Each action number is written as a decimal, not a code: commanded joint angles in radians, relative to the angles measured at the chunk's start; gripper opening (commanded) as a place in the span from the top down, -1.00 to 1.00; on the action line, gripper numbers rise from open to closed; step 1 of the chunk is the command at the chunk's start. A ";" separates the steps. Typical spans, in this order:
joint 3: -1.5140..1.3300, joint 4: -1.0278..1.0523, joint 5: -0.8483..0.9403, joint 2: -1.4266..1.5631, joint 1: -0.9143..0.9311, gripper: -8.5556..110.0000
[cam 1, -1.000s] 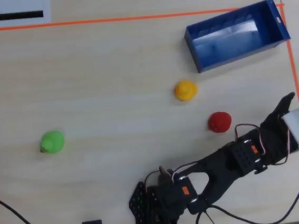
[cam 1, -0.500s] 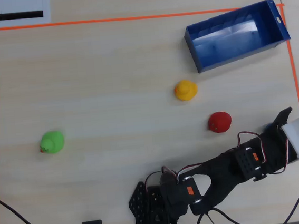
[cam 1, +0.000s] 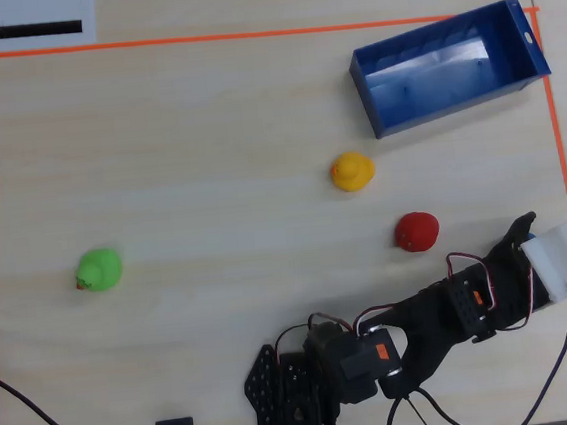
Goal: Grasp blue duck and put it into box.
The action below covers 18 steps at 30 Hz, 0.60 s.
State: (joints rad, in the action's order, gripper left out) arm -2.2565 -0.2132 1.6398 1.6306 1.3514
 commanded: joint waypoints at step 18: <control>-0.055 -0.196 0.043 -0.147 -0.008 0.29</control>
State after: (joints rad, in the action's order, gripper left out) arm -2.3270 -0.3590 1.6751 1.4926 1.3514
